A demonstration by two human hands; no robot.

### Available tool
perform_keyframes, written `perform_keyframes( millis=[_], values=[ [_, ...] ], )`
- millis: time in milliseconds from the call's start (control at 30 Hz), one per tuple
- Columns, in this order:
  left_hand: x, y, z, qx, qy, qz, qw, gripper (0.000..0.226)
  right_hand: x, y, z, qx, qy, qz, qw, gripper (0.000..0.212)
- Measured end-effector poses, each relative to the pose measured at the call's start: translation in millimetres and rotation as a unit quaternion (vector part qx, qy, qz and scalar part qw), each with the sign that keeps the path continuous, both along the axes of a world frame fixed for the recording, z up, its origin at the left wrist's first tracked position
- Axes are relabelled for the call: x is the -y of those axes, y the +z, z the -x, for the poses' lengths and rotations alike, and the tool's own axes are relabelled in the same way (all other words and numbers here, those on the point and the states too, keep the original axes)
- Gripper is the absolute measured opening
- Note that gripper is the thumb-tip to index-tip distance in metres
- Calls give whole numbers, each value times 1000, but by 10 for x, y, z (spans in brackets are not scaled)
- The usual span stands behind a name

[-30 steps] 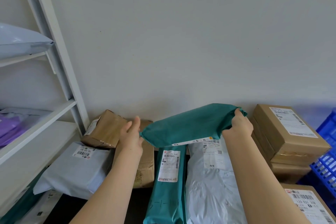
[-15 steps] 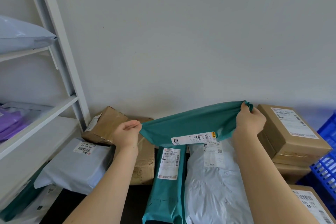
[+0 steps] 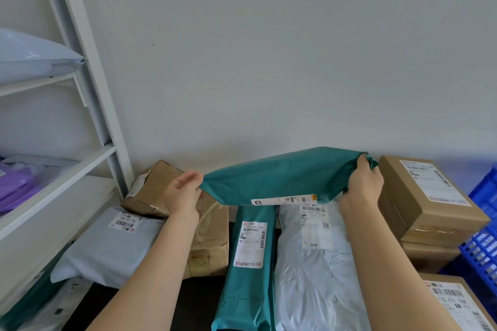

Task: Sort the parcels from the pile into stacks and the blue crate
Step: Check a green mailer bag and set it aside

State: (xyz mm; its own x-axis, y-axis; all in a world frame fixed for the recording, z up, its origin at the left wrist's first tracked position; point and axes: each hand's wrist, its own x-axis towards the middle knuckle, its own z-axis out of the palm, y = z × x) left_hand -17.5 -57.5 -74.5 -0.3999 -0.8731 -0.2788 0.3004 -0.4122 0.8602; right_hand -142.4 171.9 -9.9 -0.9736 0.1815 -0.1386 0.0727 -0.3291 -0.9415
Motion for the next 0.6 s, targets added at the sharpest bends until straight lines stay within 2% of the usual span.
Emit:
perform_keyframes(
  millis=[67,200,267,400,533,600],
  values=[
    [-14,-46,-9,-7,-42,-36,998,15,23,74,-13,0,1,41,999,18],
    [-103,-176,-6,41,-157,-66,985,46,119,204,-102,-23,54,135,989,17],
    [-194,-219,5,81,-194,-71,975,52,161,256,-133,-33,90,140,986,18],
    [-307,-267,46,134,-299,-135,935,70,219,382,-184,-22,154,202,967,24],
    [-342,-251,-2,120,-391,-170,897,68,210,479,-224,-22,186,253,949,24],
    [-335,-262,-20,112,-401,-166,894,65,166,496,-240,-30,197,263,944,26]
  ],
)
